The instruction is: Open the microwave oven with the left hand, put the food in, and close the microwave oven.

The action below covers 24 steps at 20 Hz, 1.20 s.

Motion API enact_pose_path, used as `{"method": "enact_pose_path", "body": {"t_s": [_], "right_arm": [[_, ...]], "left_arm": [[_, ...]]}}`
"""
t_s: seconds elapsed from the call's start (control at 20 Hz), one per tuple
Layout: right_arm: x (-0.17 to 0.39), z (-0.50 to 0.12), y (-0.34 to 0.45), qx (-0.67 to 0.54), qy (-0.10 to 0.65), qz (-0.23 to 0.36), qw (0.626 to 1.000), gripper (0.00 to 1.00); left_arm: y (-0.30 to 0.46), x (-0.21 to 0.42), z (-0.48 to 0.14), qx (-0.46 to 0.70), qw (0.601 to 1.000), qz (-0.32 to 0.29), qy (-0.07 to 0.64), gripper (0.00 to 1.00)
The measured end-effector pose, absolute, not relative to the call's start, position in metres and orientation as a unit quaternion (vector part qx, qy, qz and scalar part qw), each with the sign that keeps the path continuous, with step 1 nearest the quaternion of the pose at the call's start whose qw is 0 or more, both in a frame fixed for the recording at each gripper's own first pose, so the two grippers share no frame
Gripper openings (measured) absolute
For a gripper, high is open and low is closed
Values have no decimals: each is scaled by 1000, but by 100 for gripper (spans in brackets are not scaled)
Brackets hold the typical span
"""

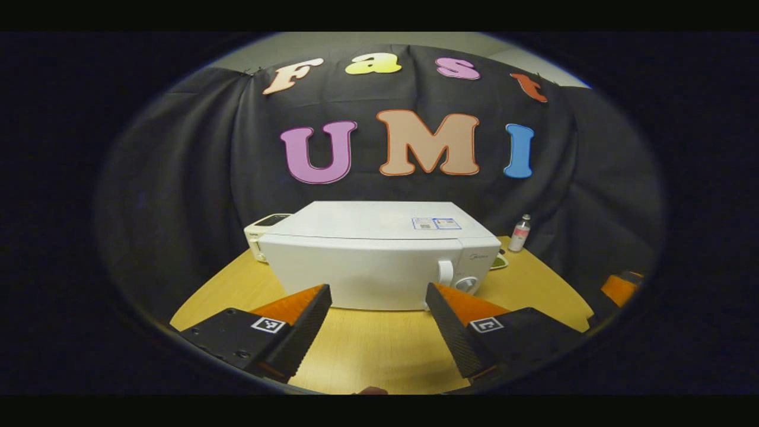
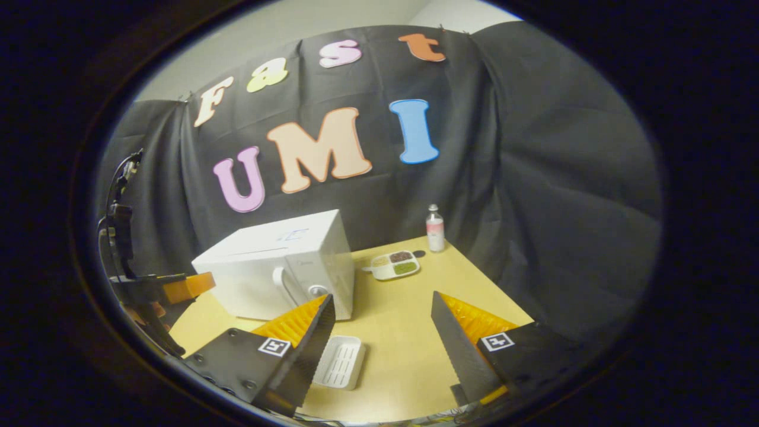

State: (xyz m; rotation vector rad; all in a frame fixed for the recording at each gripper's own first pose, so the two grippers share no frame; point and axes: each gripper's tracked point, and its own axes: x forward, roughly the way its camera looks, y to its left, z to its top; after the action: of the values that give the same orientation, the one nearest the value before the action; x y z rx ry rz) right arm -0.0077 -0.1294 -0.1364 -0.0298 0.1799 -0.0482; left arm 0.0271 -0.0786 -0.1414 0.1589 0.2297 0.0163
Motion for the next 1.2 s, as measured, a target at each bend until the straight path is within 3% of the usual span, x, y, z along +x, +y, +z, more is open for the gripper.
{"method": "enact_pose_path", "body": {"t_s": [0.55, 1.2], "right_arm": [[15, -27, -71, -52, -20, 70, 996, 92], [6, 2, -89, -51, -54, 51, 996, 91]], "left_arm": [[-52, 2, -62, 54, 996, 62, 20, 96], [-41, -7, -53, 69, 995, 71, 17, 96]]}}
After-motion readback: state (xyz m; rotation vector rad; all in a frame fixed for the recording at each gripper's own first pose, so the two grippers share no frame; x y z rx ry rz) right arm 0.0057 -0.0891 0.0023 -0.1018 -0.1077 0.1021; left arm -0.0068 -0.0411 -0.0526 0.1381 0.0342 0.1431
